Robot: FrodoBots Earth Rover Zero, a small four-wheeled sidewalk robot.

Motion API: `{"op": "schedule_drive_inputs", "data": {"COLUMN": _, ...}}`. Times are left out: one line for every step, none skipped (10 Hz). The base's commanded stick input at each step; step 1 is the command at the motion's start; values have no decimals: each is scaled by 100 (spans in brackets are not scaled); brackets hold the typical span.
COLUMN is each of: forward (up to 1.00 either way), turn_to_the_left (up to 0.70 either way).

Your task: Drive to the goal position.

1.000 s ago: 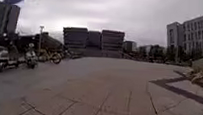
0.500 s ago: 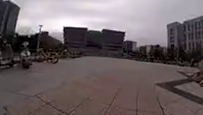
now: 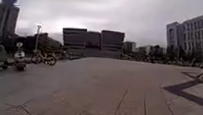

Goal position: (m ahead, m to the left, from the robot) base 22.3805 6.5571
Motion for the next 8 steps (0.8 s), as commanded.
{"op": "schedule_drive_inputs", "data": {"forward": 70, "turn_to_the_left": 0}}
{"op": "schedule_drive_inputs", "data": {"forward": 70, "turn_to_the_left": 0}}
{"op": "schedule_drive_inputs", "data": {"forward": 70, "turn_to_the_left": 0}}
{"op": "schedule_drive_inputs", "data": {"forward": 70, "turn_to_the_left": 0}}
{"op": "schedule_drive_inputs", "data": {"forward": 70, "turn_to_the_left": 0}}
{"op": "schedule_drive_inputs", "data": {"forward": 70, "turn_to_the_left": 0}}
{"op": "schedule_drive_inputs", "data": {"forward": 70, "turn_to_the_left": 0}}
{"op": "schedule_drive_inputs", "data": {"forward": 70, "turn_to_the_left": 0}}
